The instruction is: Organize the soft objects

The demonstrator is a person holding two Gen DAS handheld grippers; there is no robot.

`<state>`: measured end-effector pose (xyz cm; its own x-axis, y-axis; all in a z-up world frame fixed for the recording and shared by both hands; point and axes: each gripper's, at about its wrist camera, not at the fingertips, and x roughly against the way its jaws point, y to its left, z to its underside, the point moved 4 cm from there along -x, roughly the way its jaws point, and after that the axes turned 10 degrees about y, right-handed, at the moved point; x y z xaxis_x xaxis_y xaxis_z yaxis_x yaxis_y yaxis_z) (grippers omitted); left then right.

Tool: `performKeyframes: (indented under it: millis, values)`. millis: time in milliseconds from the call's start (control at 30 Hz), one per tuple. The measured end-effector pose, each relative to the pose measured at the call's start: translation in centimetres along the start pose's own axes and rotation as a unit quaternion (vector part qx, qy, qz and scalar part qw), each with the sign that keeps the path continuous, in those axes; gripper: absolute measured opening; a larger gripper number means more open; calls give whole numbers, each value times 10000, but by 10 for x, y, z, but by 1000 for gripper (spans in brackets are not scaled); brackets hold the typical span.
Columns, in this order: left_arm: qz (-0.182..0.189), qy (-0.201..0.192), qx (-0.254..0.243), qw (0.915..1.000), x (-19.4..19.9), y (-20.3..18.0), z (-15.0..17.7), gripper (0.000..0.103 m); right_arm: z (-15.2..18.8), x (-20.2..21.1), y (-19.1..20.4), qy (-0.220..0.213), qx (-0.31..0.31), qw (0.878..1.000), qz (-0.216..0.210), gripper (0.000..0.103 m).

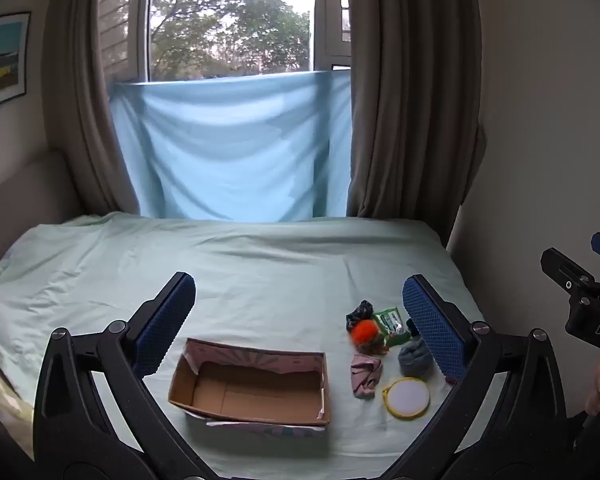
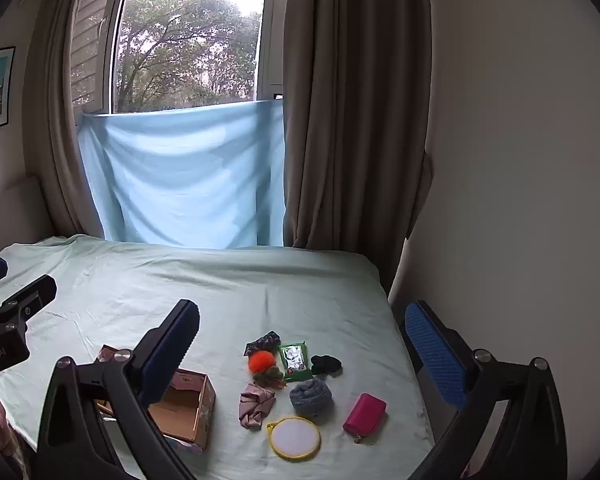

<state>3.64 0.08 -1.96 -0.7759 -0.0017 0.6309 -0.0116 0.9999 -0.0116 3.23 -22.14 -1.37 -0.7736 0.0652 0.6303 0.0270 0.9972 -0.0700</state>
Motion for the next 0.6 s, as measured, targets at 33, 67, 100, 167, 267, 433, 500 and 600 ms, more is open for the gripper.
performKeyframes:
  millis: [33,67,100,167,267,433,500,600]
  values:
    - [-6,3,35,10000,-1,1,-1,103,0,0,0,-2,-24,10000,15,103]
    - [-8,-5,71,10000,-1,2,-1,103,0,0,0,-15,-50,10000,-4,103]
    - [15,-18,92,10000,-1,3,-2,103,-1,1,0,-22,-74,10000,-27,103]
    - [-3,-50,103,9999,-1,4,-4,103,-2,1,0,-22,-100,9999,-45,103]
    - [96,-144,38,9998,1,3,-1,103,-2,-6,-7,-25,-129,9999,-25,103]
    - [87,-169,28,9998,0,5,-5,103,-4,-2,-10,-78,-137,9999,-18,103]
    - [100,-179,69,9998,0,6,-5,103,-6,-3,-13,-108,-134,9998,-30,103]
    - [87,-192,95,9997,1,8,-3,103,-5,-4,-13,-140,-104,9998,-41,103]
